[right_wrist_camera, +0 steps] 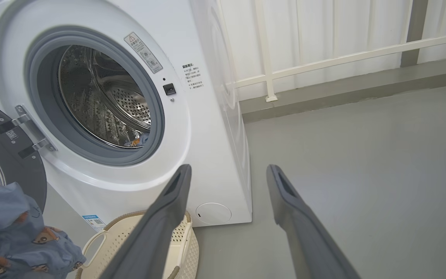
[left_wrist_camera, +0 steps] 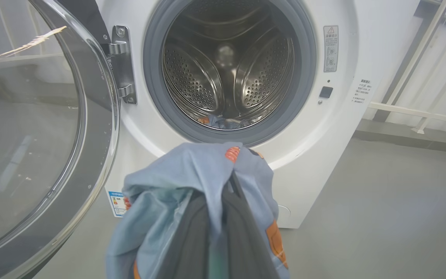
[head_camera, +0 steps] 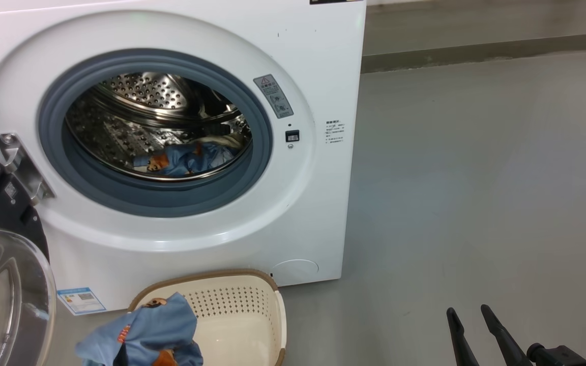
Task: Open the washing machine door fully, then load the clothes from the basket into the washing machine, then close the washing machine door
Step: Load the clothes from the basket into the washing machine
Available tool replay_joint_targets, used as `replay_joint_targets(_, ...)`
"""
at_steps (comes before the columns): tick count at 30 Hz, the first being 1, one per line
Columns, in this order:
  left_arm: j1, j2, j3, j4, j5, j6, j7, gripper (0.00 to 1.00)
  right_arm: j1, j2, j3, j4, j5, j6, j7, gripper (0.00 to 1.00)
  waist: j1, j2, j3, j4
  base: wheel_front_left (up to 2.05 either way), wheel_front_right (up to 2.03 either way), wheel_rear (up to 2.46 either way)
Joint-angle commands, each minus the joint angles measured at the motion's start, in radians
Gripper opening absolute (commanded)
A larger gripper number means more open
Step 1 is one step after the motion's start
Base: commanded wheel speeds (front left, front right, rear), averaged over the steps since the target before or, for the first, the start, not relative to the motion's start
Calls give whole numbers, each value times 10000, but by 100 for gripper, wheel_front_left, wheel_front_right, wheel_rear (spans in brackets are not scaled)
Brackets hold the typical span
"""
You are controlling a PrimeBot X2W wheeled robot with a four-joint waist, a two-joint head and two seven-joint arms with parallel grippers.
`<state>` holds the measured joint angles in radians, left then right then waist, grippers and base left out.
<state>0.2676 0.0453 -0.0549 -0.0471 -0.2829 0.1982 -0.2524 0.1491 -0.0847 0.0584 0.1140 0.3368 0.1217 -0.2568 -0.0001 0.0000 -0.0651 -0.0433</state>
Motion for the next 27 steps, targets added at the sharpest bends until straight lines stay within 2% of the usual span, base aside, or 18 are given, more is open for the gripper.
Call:
replay_joint_targets(1, -375, 49, 286, -302, -76, 55, -93, 0, -130, -80, 288, -224, -83, 90, -49, 100, 1, 0, 23, -34, 0, 0, 0)
replay_joint_targets(14, -1399, 49, 254, 84, -442, -42, -93, 0, -317, -37, 408, -205, -45, 90, -49, 100, 1, 0, 312, -673, 0, 0, 0)
replay_joint_targets(27, -4207, 269, 1401, 1240, 12, -438, -93, 0, -701, 36, 627, -195, -51, 90, -49, 100, 1, 0, 1183, -1861, 0, 0, 0)
